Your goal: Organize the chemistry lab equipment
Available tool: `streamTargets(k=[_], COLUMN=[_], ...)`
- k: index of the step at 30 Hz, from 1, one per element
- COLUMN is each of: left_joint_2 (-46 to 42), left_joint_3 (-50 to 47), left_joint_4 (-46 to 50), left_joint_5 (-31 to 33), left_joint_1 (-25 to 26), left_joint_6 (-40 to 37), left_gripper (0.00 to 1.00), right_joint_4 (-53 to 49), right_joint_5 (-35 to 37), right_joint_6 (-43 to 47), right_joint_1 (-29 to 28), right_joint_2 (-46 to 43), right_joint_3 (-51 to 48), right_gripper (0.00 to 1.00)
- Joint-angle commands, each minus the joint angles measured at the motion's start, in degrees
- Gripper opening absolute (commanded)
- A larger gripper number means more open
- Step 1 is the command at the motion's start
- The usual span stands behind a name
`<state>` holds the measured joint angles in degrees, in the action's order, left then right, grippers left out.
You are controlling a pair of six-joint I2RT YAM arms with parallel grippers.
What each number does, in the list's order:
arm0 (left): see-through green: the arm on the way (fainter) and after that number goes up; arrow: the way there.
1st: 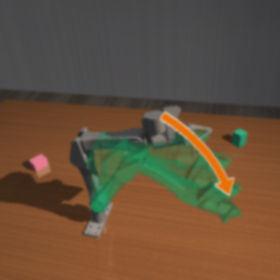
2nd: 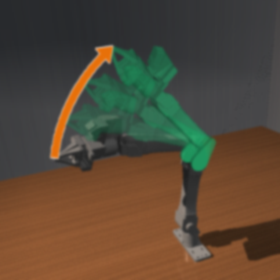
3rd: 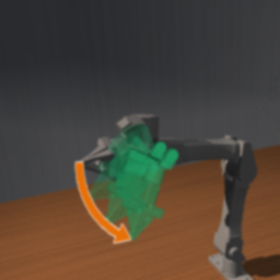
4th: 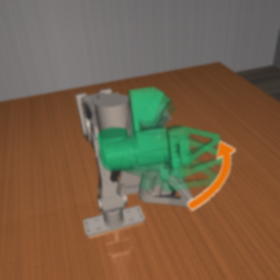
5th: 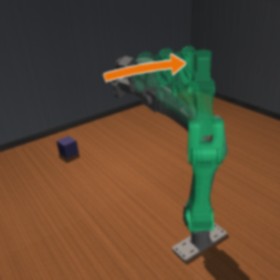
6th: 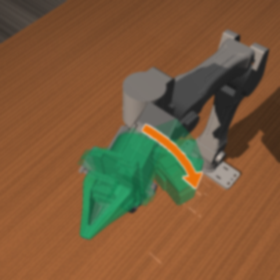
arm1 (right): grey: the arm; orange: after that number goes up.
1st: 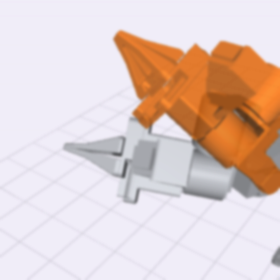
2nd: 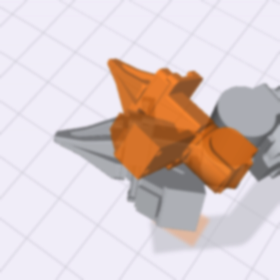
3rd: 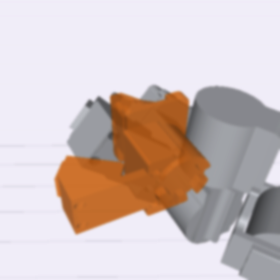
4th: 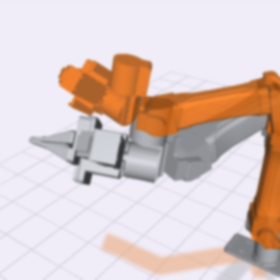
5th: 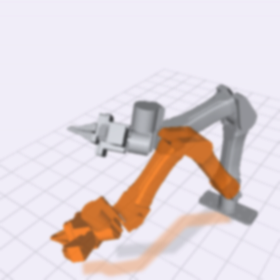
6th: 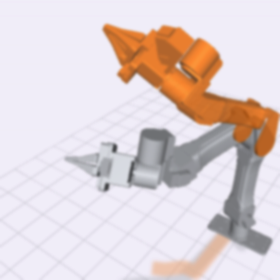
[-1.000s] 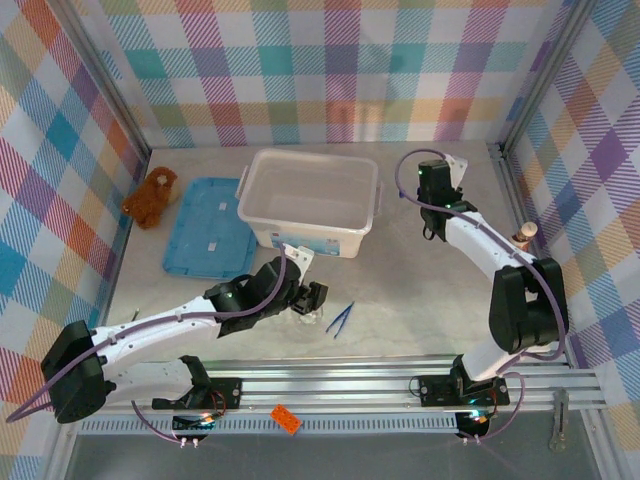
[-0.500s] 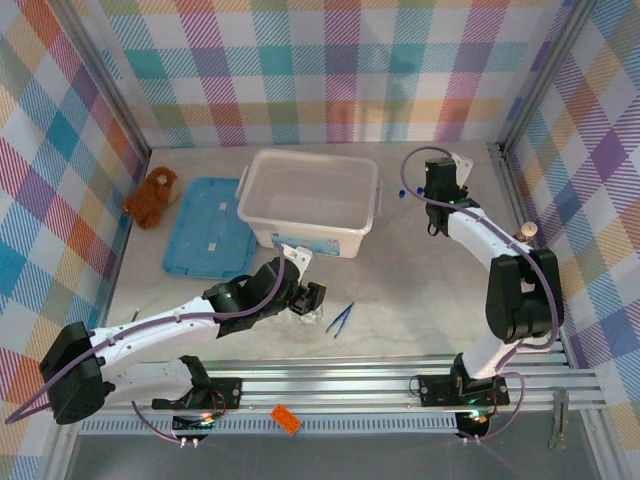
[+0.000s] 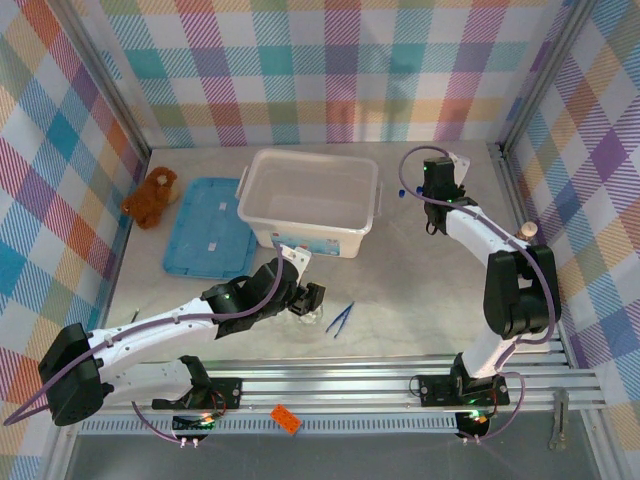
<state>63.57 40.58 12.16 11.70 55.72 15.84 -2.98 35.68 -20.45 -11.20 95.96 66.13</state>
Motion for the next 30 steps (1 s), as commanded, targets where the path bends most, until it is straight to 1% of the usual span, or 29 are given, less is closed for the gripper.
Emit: streamTargets(k=[1, 4, 8, 14, 17, 20, 24, 30], left_joint_2=[-0.61, -1.08, -1.52, -1.09, -0.85, -0.52, -0.03, 0.92], left_joint_3=[-0.53, -0.41, -0.2, 0.79, 1.3, 1.82, 2.19, 3.28], left_joint_4=[0.49, 0.84, 1.45, 2.62, 3.01, 3.24, 3.23, 6.77], left_joint_5=[1.13, 1.25, 1.6, 2.27, 2.56, 2.63, 3.01, 4.16], left_joint_1=[-0.56, -0.53, -0.52, -0.57, -0.59, -0.53, -0.53, -0.53], left_joint_6=[0.82, 0.83, 0.69, -0.1, -0.55, -0.81, -1.33, -2.2], left_gripper=[0.64, 0.64, 0.65, 0.65, 0.64, 0.65, 0.64, 0.64], right_joint_4=[0.92, 0.58, -0.64, -3.08, -6.28, -8.93, -12.32, -17.26], right_joint_5=[-0.56, -0.66, -0.58, -0.52, -1.2, -1.12, -4.15, -7.26], right_joint_6=[-0.17, -0.3, -0.75, -2.05, -3.84, -4.58, -5.57, -3.83], right_joint_1=[0.3, 0.29, 0.22, -0.23, -0.92, -3.22, -6.57, -15.02], right_joint_2=[0.34, -0.95, -3.79, -10.44, -14.13, -17.99, -22.6, -27.12], right_joint_3=[0.76, 0.45, 0.32, -0.53, -0.97, -2.67, -5.61, -9.15], right_gripper=[0.35, 0.37, 0.43, 0.53, 0.54, 0.54, 0.54, 0.54])
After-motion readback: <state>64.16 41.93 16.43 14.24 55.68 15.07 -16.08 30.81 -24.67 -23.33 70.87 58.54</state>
